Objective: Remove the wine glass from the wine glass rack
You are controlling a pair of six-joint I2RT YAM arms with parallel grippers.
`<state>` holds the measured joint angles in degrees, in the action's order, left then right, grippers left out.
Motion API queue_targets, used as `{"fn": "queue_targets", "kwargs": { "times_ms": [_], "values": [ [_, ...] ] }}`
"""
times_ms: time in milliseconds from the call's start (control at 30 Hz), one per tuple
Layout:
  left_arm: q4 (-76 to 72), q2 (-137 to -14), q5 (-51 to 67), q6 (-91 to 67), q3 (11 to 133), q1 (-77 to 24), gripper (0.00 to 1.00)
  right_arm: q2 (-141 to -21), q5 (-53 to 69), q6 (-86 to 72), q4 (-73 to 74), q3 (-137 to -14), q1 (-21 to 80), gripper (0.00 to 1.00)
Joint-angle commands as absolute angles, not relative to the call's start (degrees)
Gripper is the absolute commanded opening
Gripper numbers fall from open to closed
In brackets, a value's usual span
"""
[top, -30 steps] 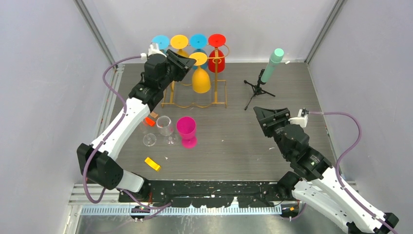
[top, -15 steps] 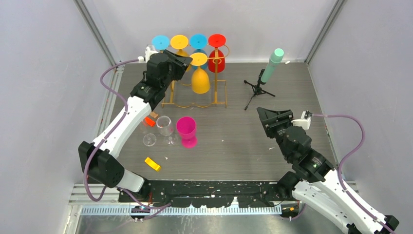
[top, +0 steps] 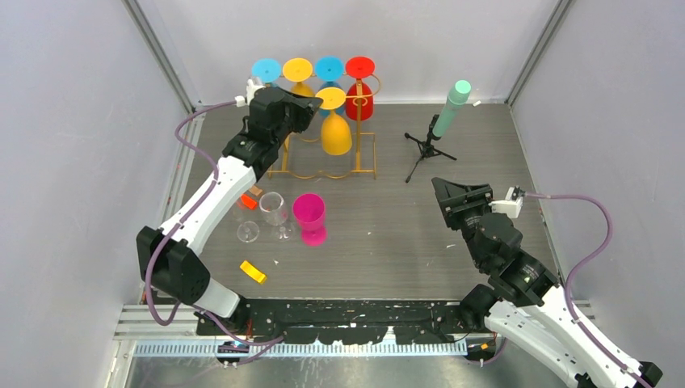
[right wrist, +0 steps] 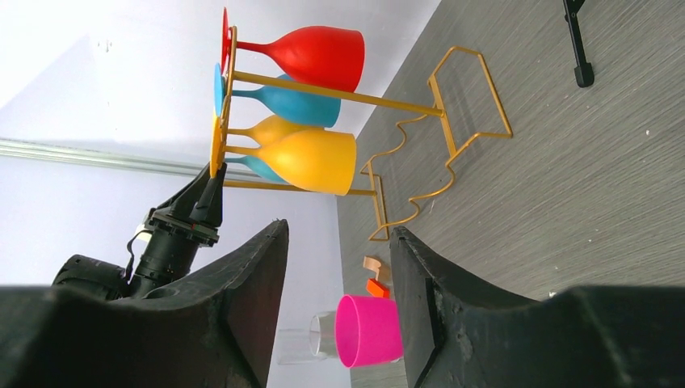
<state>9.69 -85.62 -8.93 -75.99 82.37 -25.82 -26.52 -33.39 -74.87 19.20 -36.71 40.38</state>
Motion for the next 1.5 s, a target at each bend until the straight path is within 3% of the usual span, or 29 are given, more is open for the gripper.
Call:
{"fn": "queue_targets", "kwargs": {
  "times_ms": [0,100,600,933,1467],
  "values": [
    [6.4,-85.6,-8.4,-76.3,84.6,-26.0,0.1,-26.2,-36.7,-74.7,18.6,-37.0,40.5,0.54],
    [5.6,-84.7,-8.6,-75.7,83.8,-26.0,0.0,-26.3,-36.7,-74.7,18.7,-37.0,40.5,0.54],
    [-1.6,-77.2,-8.6,-76.2,77.5,-26.1,0.0,-27.2,-36.7,-74.5,18.7,-37.8,40.5,0.54],
    [-4.1,-75.8,-4.1,-79.9,73.7,-26.9,0.0,-29.4,-33.6,-72.7,16.8,-38.4,40.5,0.68],
    [-7.5,-57.7,7.4,-93.0,58.1,-28.3,0.0,-39.9,-11.8,-69.5,-9.9,-34.1,40.5,0.83]
  ]
}}
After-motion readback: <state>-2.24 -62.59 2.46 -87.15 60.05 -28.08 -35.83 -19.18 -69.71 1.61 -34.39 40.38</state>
